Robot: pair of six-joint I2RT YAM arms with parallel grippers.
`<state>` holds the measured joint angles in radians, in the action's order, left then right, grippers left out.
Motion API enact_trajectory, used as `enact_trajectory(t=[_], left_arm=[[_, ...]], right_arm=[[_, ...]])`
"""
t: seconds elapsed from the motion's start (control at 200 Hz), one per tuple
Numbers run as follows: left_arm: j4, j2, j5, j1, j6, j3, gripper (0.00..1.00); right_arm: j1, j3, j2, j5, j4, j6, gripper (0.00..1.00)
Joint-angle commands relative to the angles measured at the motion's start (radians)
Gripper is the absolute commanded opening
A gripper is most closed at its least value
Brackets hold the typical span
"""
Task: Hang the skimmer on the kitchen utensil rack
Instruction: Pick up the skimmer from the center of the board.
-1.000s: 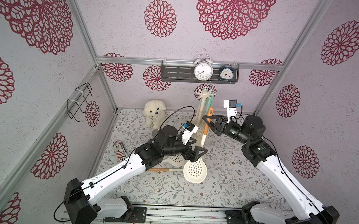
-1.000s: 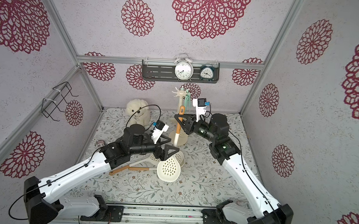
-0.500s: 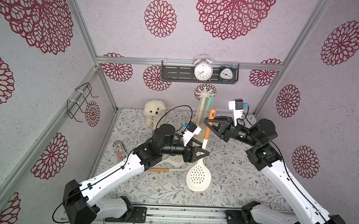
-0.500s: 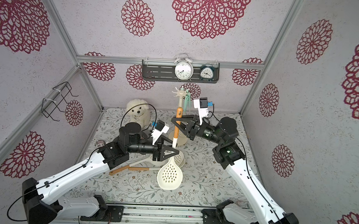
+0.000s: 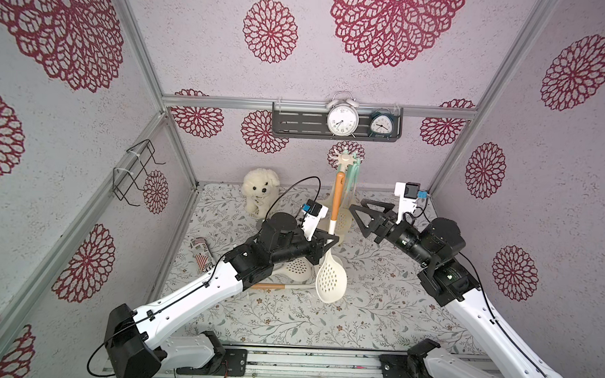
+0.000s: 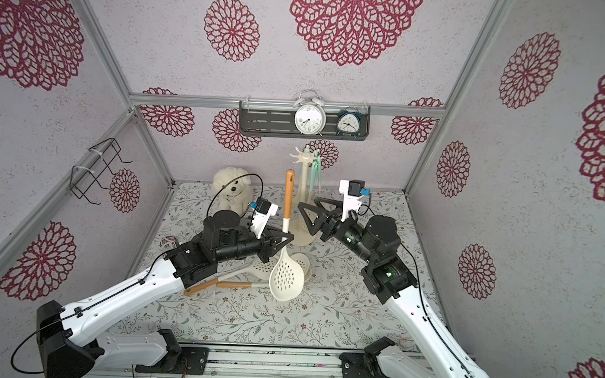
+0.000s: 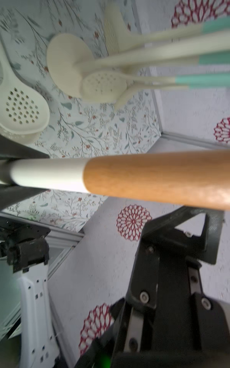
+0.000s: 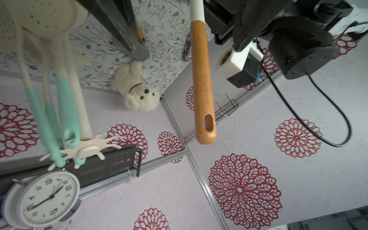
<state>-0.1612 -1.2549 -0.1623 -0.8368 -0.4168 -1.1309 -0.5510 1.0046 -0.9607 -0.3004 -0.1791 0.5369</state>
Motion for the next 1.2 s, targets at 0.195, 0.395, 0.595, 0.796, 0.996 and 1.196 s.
enact_trajectory(t=[0.195,0.395,0.595,0.796,0.996,1.196], left_arm=[[-0.002,0.027,0.207,-0.02,-0.026,-0.017,0.0],[0.027,0.012,0.179,-0.022,-0.044,-0.017,0.0],[0.037,0.0,0.167,-0.025,-0.053,-0.023,0.0],[0.036,-0.009,0.165,-0.025,-0.056,-0.027,0.0],[0.031,-0.018,0.156,-0.026,-0.058,-0.03,0.0],[0.029,0.001,0.168,-0.027,-0.056,-0.014,0.0]], right_arm=[[-0.189,0.008,-0.042,0.298,-0.035,-0.188,0.73],[-0.243,0.038,-0.123,0.301,-0.1,-0.25,0.67],[-0.249,0.056,-0.18,0.292,-0.138,-0.268,0.55],[-0.251,0.07,-0.214,0.297,-0.164,-0.28,0.47],[-0.251,0.112,-0.253,0.305,-0.154,-0.3,0.3],[-0.251,0.102,-0.237,0.302,-0.138,-0.285,0.01]])
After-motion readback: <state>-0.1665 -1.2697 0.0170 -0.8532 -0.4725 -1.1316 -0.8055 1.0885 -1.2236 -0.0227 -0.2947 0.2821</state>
